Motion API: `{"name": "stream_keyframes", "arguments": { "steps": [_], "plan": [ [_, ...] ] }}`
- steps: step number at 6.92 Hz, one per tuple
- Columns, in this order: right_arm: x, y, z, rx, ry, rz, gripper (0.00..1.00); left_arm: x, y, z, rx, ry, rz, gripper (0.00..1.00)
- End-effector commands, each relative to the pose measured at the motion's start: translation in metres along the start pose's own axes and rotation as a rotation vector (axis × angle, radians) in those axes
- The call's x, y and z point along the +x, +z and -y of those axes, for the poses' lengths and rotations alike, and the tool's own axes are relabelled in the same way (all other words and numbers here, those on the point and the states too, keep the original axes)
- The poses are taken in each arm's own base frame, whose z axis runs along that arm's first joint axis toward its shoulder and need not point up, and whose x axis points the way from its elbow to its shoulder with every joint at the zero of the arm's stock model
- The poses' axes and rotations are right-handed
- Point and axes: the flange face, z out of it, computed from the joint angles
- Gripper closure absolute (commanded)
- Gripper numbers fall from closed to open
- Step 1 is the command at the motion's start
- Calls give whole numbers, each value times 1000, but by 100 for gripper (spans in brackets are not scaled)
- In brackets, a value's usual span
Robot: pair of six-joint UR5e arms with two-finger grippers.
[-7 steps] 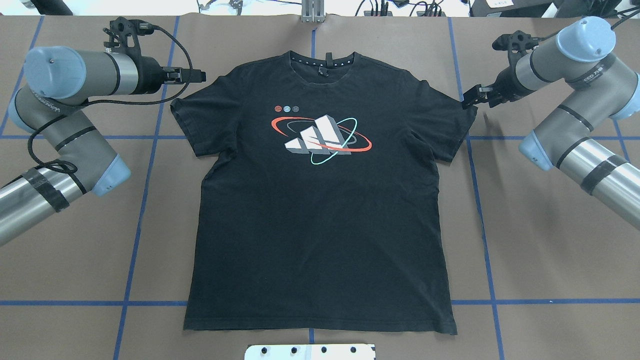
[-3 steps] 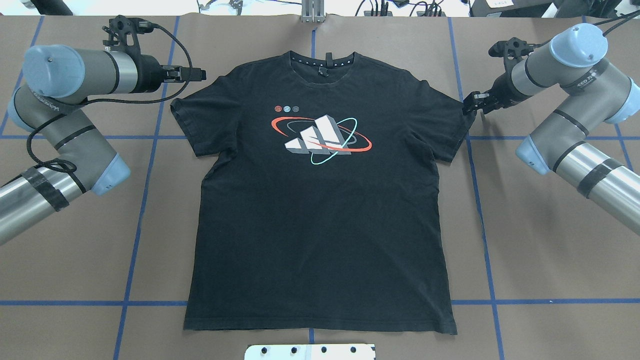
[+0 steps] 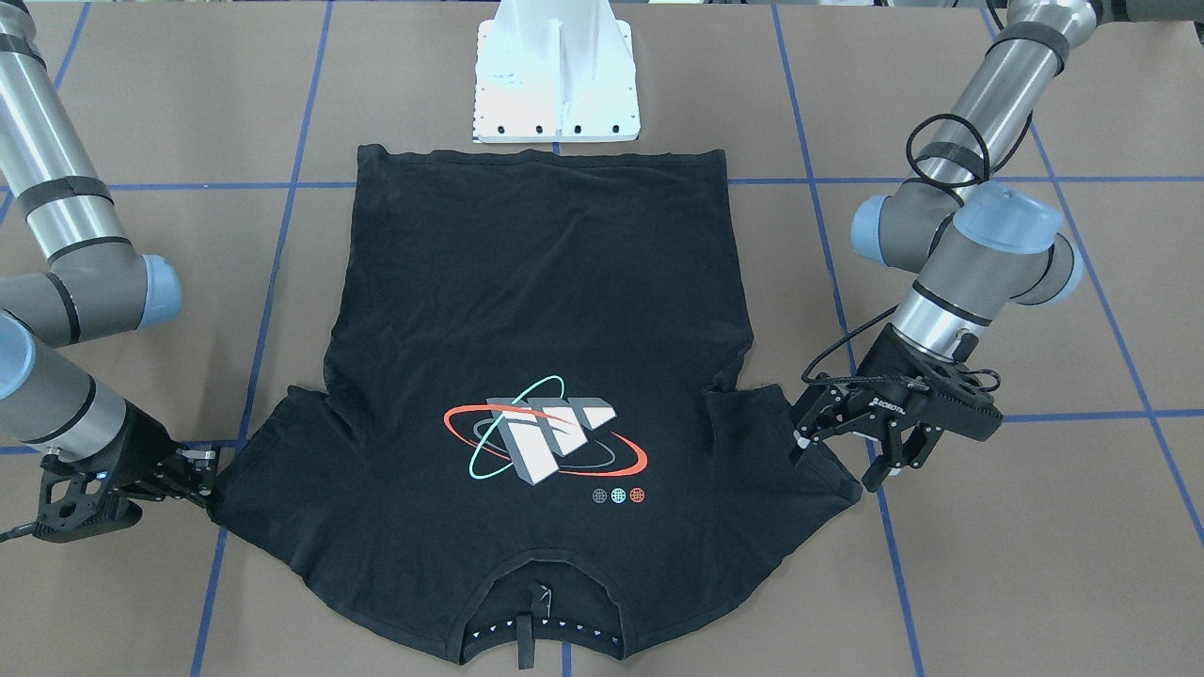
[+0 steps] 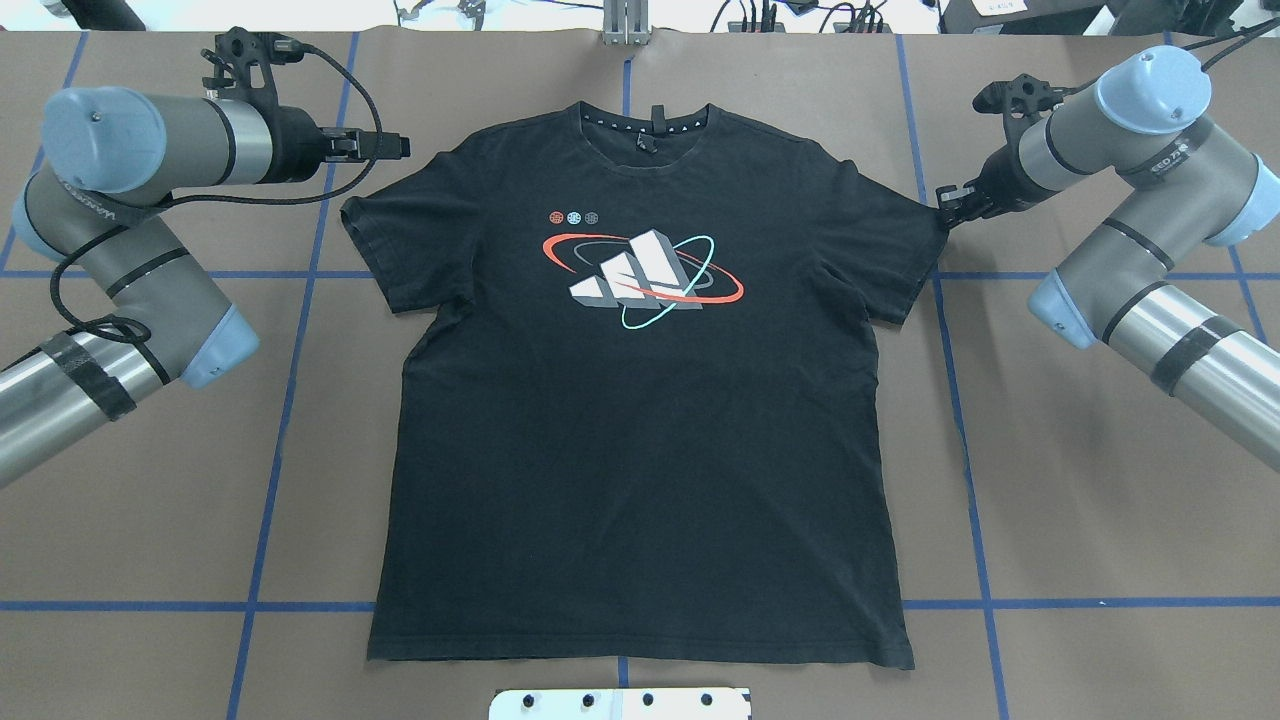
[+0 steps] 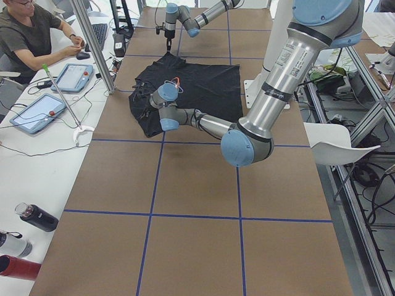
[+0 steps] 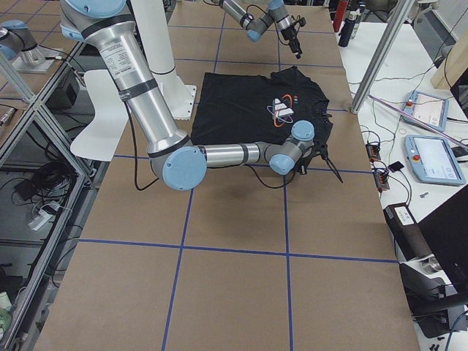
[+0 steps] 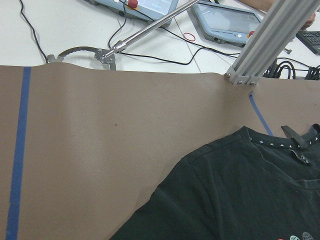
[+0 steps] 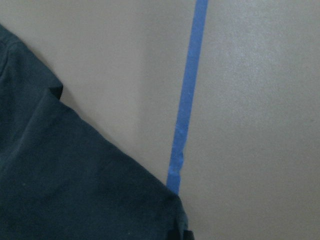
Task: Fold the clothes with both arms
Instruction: 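Grasp the sleeve nearest the right gripper and fold it inward onto the shirt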
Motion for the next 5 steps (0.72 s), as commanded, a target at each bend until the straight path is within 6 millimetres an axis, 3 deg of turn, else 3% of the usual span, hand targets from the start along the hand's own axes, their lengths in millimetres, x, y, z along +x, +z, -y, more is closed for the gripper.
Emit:
{"name": "stream_keyframes", "arguments": {
  "steps": [1,3,5],
  "plan": [
    [-21,-15,12,-12,-17,65,100,-4,-3,6,8,-4,5,2],
    [-83,-36,38,5,-55,144,100,-6,-2,5,5,-4,10,2],
    [-156,-34,55,-1,2,168,100,-9,-1,4,3,-3,14,2]
  ]
}}
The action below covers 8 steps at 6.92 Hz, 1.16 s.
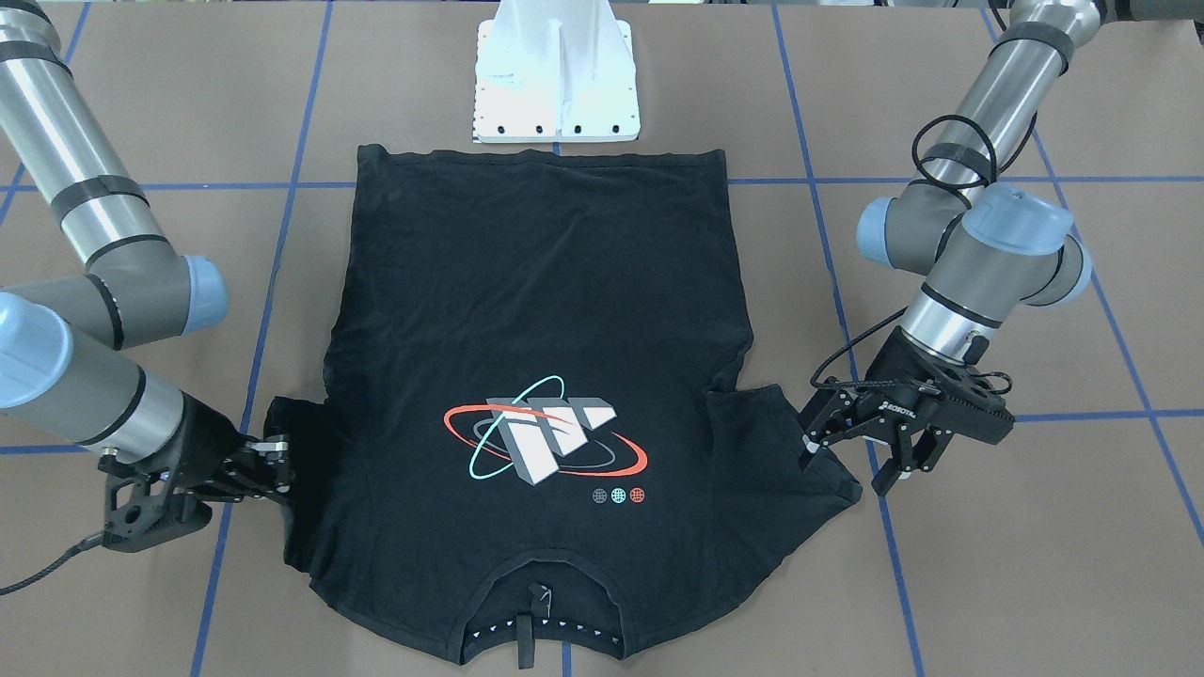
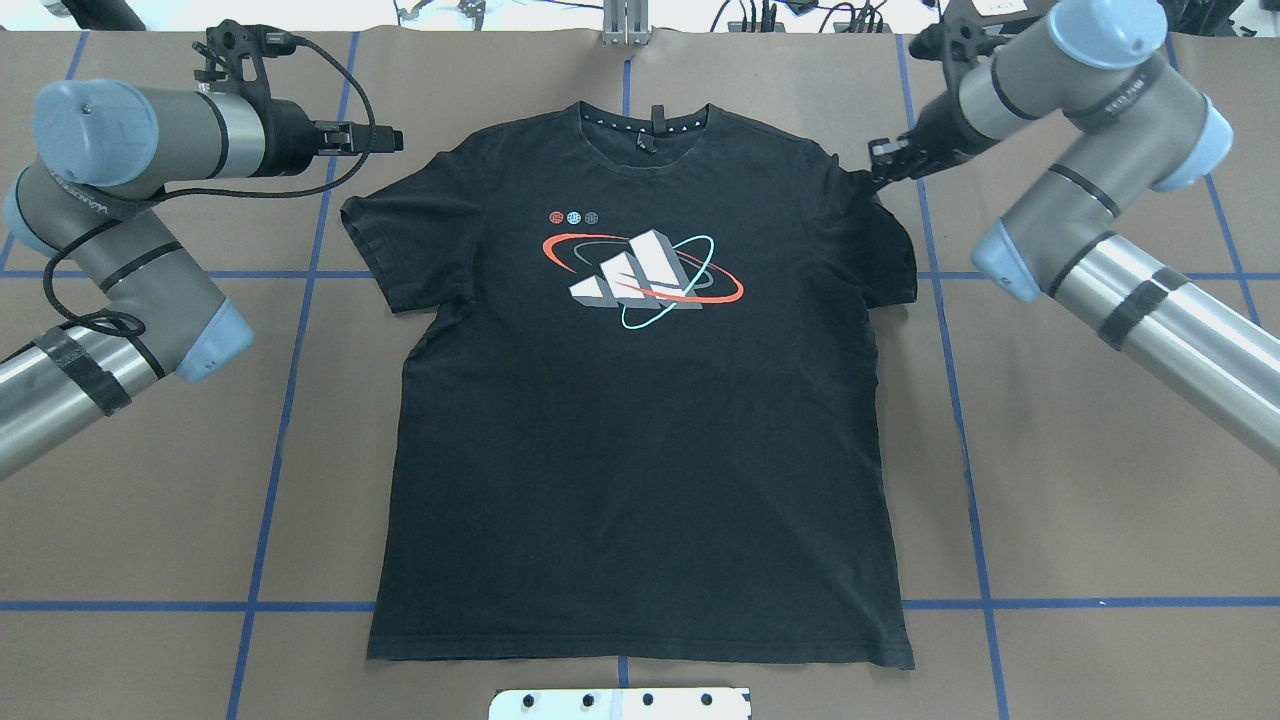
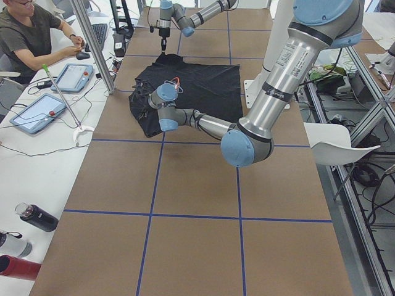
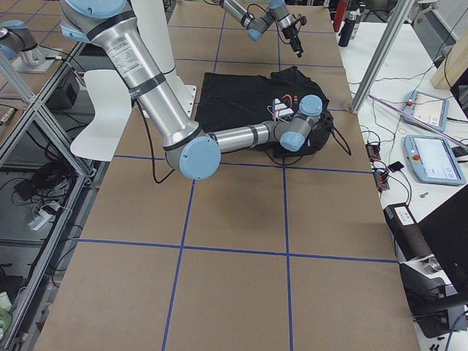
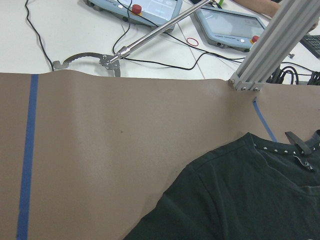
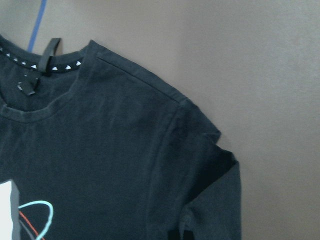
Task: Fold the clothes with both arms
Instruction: 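Grasp the sleeve nearest the right gripper and fold it inward onto the shirt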
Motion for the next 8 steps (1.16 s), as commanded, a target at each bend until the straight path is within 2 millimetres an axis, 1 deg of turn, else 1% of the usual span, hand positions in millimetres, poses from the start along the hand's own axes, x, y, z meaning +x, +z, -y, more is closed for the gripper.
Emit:
{"name": "stream_keyframes", "arguments": {
  "steps": [1,2,3,4,5,6,7,8],
  "plan": [
    [-82,23,14,-3,14,-15,100,-2,1,-1,-2,-1,4,2],
    [-123,44,17,27,49,-53,100,-2,1,-1,0,0,4,2],
    [-146,66,27,49,77,-91,100,-2,1,-1,0,-2,4,2],
    [-156,83,34,69,79,-131,100,-2,0,-1,0,-3,2,2],
    [-157,86,32,76,76,-140,100,-2,0,-1,1,-4,1,2],
    [-156,88,31,79,78,-144,90,-2,1,-2,0,-4,3,2],
    [-155,87,31,82,78,-142,1,-7,6,-5,-5,-7,17,2],
    [-159,83,32,85,88,-131,0,-12,10,-8,-6,-14,30,2]
  ]
}}
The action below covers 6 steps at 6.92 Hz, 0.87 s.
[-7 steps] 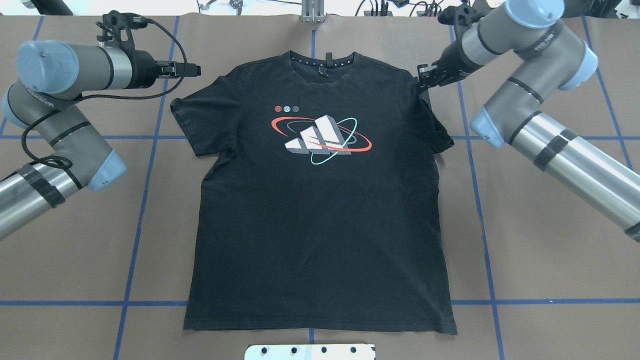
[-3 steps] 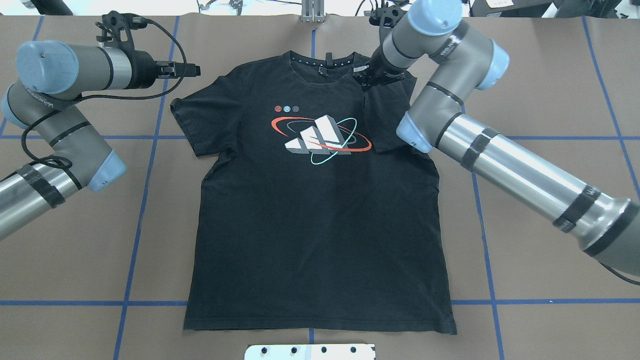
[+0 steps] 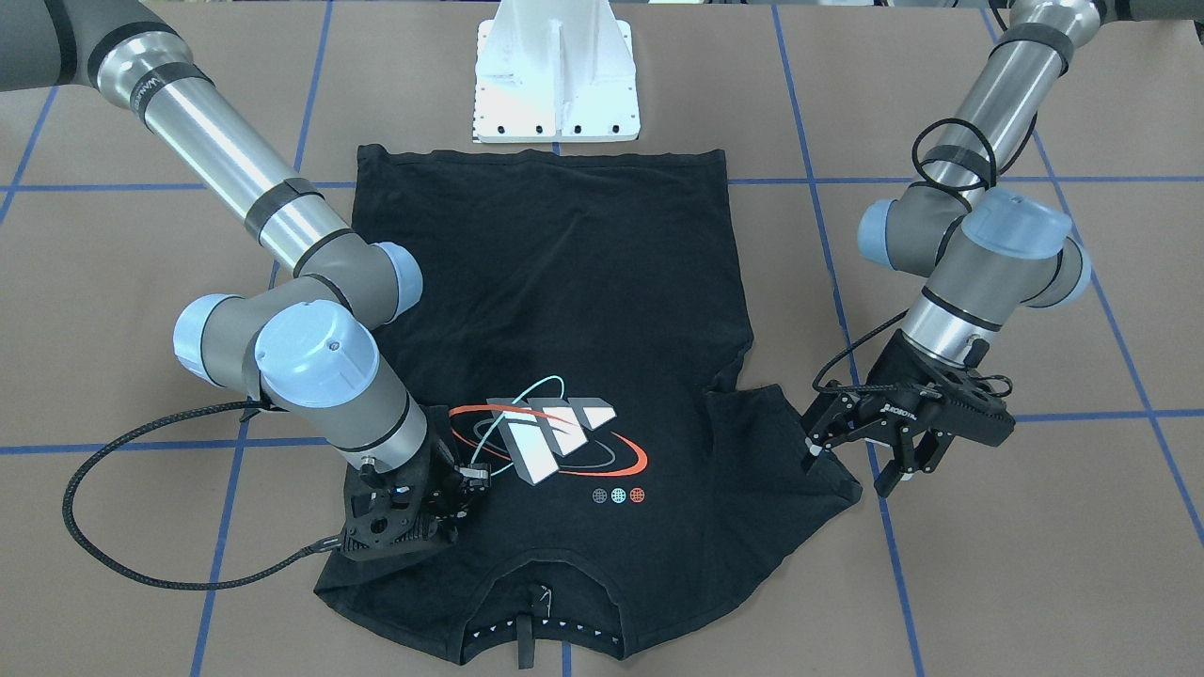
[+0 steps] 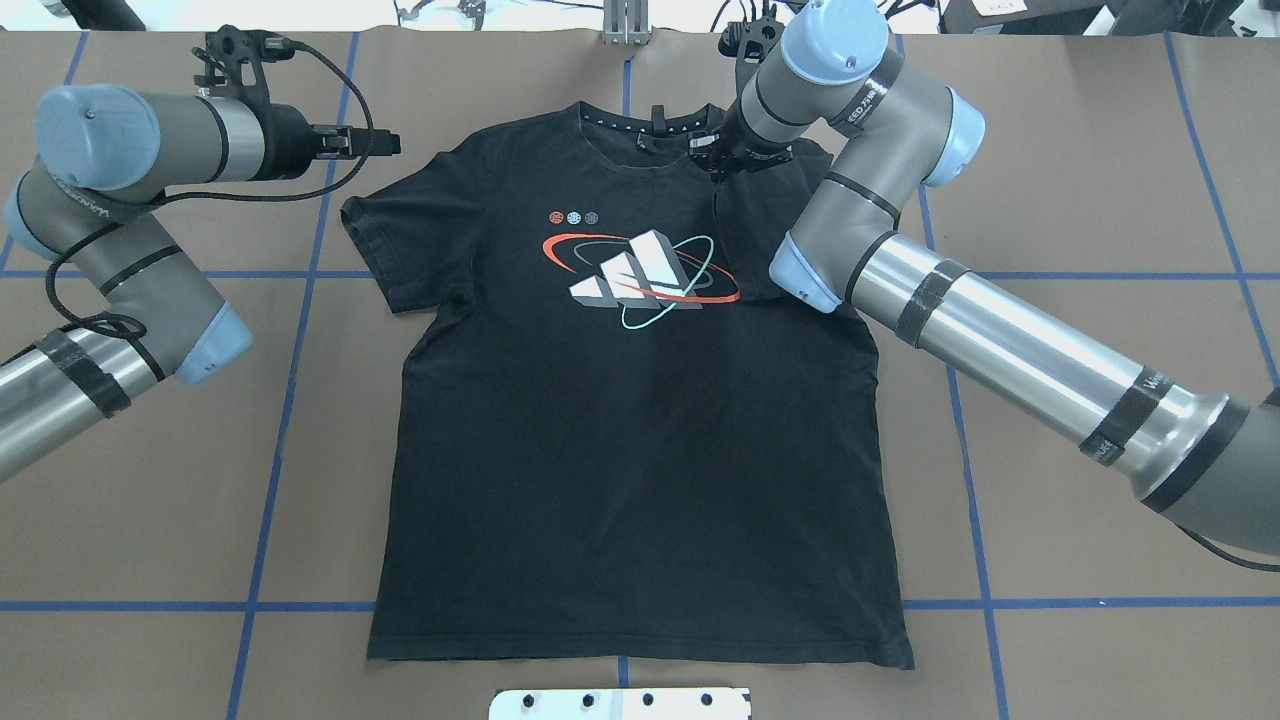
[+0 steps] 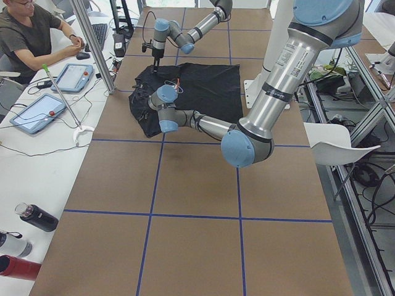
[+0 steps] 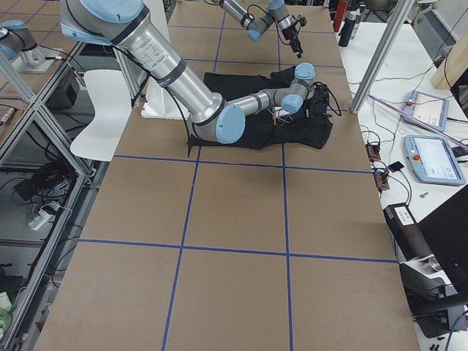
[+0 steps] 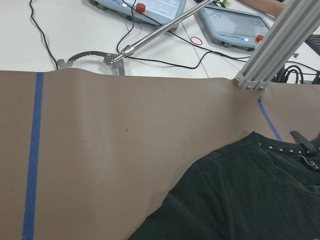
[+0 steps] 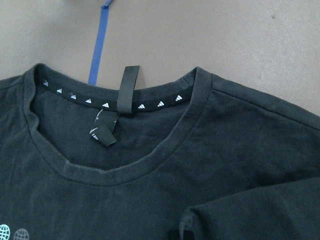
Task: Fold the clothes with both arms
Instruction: 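Grasp the sleeve nearest the right gripper and fold it inward onto the shirt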
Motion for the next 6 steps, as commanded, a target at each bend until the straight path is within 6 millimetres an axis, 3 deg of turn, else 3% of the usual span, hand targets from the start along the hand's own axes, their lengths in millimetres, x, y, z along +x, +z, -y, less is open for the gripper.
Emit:
{"name": "stream_keyframes", "arguments": {
  "steps": [1,3,6],
  "plan": [
    [-11,-16,2,14,48,33,0,-18,15,-13,-24,-14,43,2],
    [-18,-25,1,21,109,53,0,-41,32,-28,-38,-22,104,4],
    [-10,-43,14,18,142,76,0,-46,45,-46,-56,-17,138,29]
  ]
}}
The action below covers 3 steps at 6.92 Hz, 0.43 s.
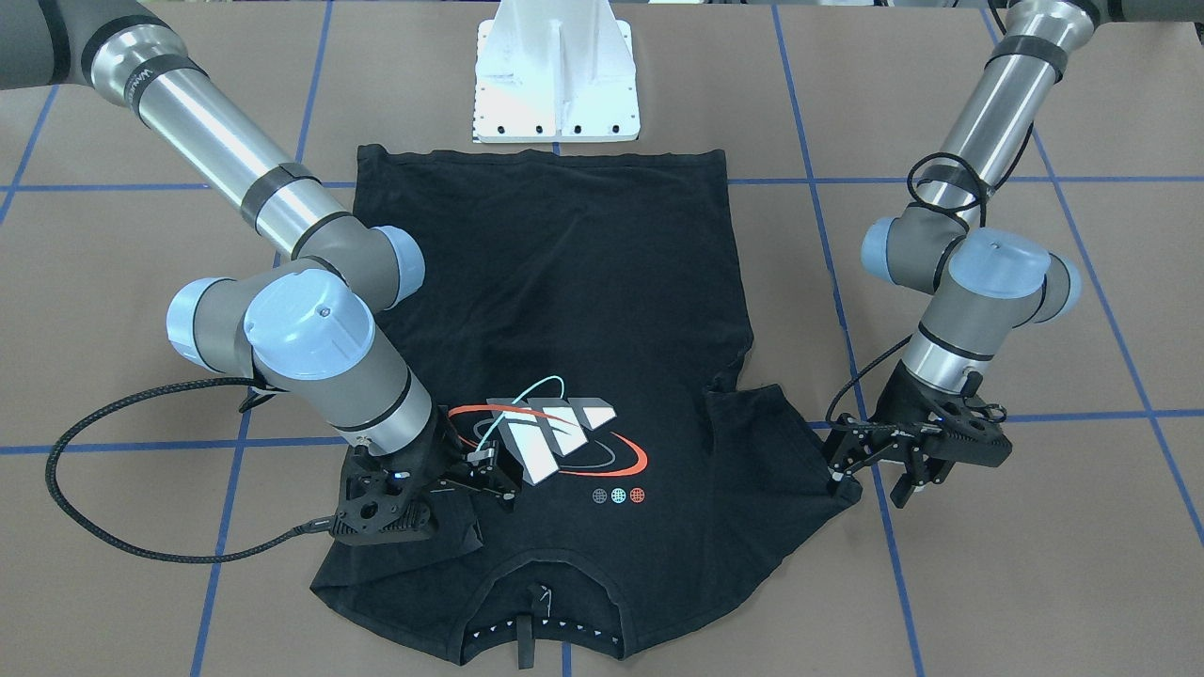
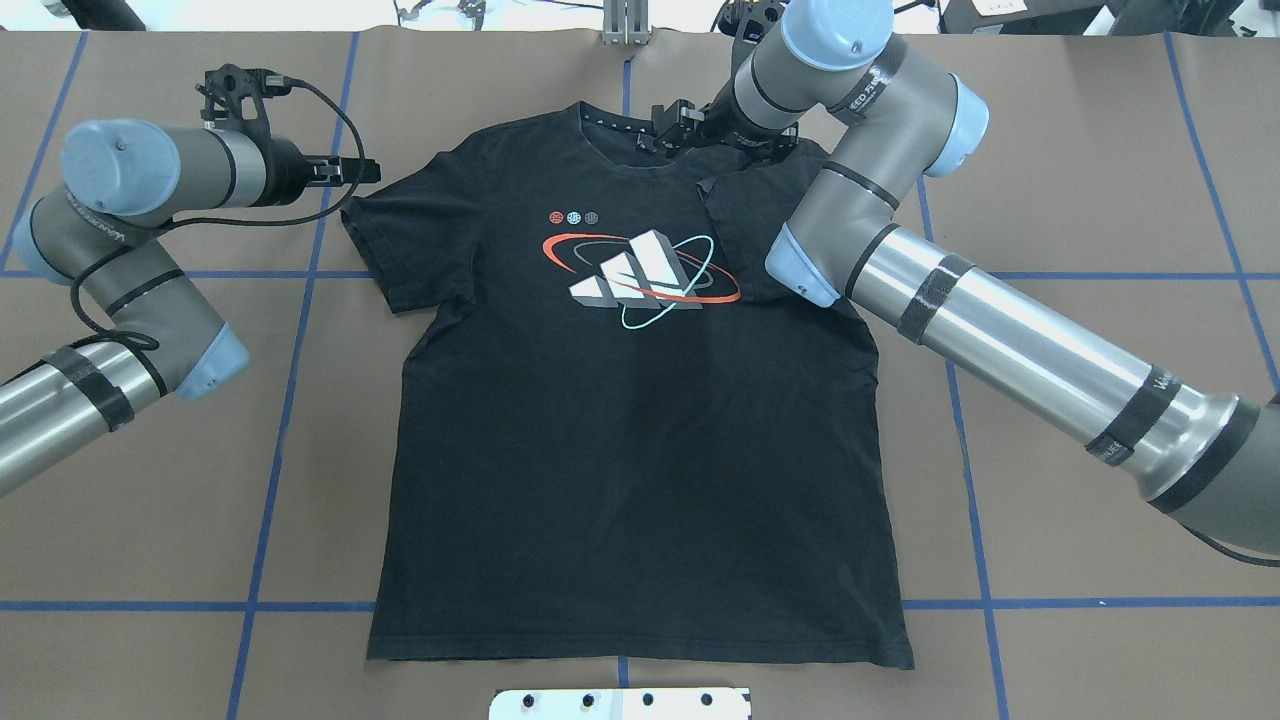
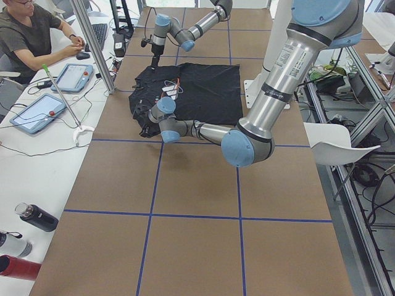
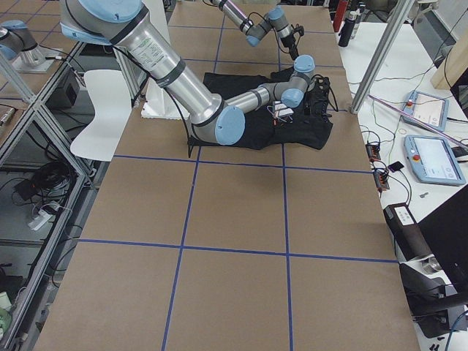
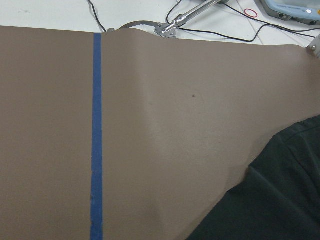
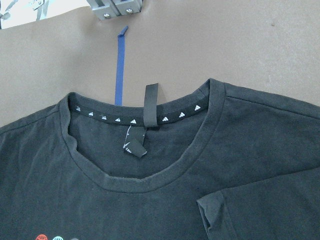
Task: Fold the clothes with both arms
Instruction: 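Grasp the sleeve nearest the right gripper and fold it inward onto the shirt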
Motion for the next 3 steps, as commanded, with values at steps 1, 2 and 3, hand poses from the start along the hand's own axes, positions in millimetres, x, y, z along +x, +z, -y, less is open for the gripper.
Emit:
{"name": "stream_keyframes", "arguments": {
  "steps": [1,2,3],
  "plan": [
    [12,-16,9,-10,10,19,0,-2,9,-10,-15,4,14,34],
    [22,-28,8,-22,14,39,0,-5,10,-11,-20,6,18,40],
    [29,-36,9,-32,16,50,0,-6,12,-13,-23,8,21,43]
  ]
}}
